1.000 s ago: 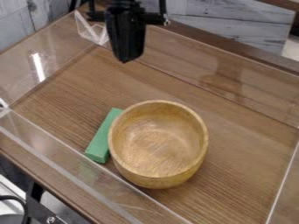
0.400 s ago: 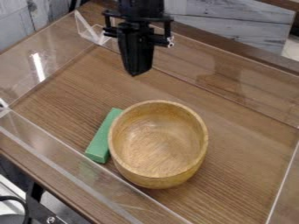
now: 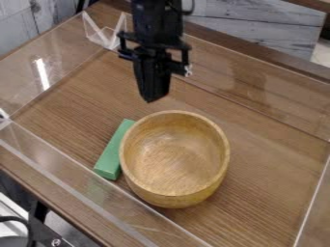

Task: Put the green block in the brown bowl

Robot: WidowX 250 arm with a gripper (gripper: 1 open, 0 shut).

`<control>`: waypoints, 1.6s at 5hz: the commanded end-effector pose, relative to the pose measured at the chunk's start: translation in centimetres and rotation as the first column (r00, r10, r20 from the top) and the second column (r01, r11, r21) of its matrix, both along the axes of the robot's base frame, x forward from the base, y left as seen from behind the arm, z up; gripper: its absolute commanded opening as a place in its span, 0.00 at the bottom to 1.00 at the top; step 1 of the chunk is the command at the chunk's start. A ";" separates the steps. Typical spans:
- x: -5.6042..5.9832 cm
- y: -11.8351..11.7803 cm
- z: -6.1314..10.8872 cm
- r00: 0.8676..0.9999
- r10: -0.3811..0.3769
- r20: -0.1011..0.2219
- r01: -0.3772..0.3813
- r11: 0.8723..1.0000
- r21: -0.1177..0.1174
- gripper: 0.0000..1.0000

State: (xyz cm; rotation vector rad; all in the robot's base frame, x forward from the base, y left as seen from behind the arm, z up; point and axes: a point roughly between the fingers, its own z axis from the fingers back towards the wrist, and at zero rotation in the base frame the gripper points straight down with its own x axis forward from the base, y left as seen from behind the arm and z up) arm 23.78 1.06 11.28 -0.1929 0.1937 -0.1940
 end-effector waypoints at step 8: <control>-1.9 -3.1 -2.2 0.993 -0.079 0.086 0.074 0.995 0.063 0.00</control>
